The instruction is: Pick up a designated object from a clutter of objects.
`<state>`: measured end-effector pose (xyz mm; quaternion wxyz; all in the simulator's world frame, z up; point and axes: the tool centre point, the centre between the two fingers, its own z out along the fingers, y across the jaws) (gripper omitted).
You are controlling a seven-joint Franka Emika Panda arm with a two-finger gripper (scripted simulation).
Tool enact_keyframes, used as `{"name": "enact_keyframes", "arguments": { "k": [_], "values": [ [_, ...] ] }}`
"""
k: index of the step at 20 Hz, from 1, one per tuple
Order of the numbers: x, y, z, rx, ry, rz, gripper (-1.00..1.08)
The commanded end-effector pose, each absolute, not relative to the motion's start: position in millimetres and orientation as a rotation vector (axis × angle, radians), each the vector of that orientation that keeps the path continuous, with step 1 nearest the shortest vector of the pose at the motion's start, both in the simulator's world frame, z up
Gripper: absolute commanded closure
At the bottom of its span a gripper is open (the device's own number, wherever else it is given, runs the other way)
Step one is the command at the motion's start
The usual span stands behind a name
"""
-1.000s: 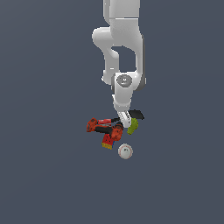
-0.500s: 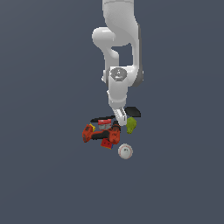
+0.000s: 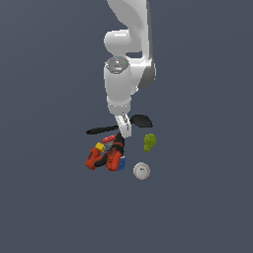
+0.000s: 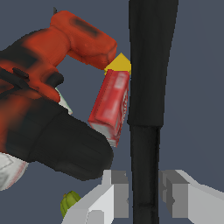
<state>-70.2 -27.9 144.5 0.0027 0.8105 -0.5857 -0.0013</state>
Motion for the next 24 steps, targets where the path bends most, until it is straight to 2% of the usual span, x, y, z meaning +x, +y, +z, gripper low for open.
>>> {"name": "enact_keyframes", "arguments": {
  "k": [1,16,24],
  "values": [
    [-63,-43,167,2.542,-1.837,-0.001,1.08],
    [-13,-126,299,2.547,-1.835,0.000,1.08],
    [8,-157,347,2.551,-1.832,0.000,1.08]
  ]
}}
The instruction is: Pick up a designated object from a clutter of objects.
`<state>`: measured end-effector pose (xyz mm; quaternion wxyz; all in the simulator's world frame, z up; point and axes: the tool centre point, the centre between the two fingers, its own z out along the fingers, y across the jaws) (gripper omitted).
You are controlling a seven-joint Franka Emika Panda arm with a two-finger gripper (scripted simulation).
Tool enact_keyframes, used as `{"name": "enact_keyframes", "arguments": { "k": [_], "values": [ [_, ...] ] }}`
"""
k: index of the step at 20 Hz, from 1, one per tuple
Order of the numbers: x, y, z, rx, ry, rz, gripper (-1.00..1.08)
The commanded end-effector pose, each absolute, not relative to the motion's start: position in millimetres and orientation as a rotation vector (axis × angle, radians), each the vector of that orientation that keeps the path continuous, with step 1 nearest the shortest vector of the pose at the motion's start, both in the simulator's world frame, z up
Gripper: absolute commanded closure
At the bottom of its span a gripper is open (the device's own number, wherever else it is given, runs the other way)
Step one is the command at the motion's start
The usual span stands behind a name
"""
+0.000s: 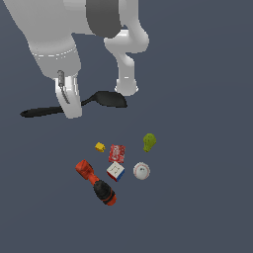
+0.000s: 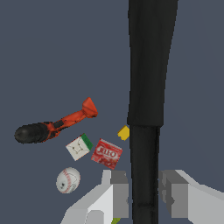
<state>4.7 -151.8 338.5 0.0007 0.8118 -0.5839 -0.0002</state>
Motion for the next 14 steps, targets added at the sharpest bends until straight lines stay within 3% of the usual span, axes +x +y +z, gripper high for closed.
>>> {"name": "enact_keyframes", "arguments": {
  "k": [1,14],
  "values": [
    [10,-159,351,2.552,-1.832,0.000,1.08],
    [22,-174,374,2.552,-1.832,0.000,1.08]
  ]
}}
